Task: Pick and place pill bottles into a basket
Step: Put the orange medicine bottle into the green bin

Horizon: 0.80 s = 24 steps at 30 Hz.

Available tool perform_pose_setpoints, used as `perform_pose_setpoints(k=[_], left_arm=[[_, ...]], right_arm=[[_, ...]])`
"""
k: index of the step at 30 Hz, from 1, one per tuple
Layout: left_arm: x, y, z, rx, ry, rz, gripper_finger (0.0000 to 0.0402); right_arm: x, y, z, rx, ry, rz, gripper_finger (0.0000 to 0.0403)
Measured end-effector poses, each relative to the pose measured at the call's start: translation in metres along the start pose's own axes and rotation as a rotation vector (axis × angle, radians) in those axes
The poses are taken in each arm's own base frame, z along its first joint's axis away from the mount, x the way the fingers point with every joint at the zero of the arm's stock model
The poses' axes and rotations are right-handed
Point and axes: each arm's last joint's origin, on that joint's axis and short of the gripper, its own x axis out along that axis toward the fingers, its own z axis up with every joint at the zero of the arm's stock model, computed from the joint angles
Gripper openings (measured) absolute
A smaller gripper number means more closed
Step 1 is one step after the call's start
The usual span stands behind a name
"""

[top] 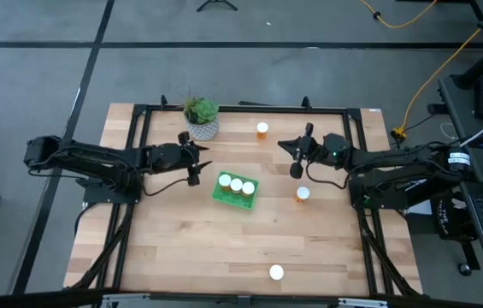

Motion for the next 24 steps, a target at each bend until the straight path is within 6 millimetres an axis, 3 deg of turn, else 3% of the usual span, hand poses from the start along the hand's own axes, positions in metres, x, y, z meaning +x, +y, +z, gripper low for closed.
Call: perform_pose_setpoints(k=[9, 16, 20, 24], left_arm=[[0.006, 0.022, -0.001, -0.014, -0.006, 0.083, 0.0210], [0.007, 0.030, -0.004, -0.030, 0.006, 0.118, 0.0210], [0.008, 0.033, -0.005, -0.036, 0.012, 0.130, 0.0210], [0.008, 0.037, -0.005, -0.028, 0.016, 0.149, 0.0210]], right_arm=[[0.002, -0.020, -0.005, -0.038, 0.065, -0.064, 0.0023], [0.014, -0.030, 0.023, -0.042, 0.201, -0.050, 0.0029], [0.016, -0.032, 0.035, -0.026, 0.234, -0.021, 0.0063], [0.015, -0.037, 0.037, 0.039, 0.310, -0.031, 0.0129]])
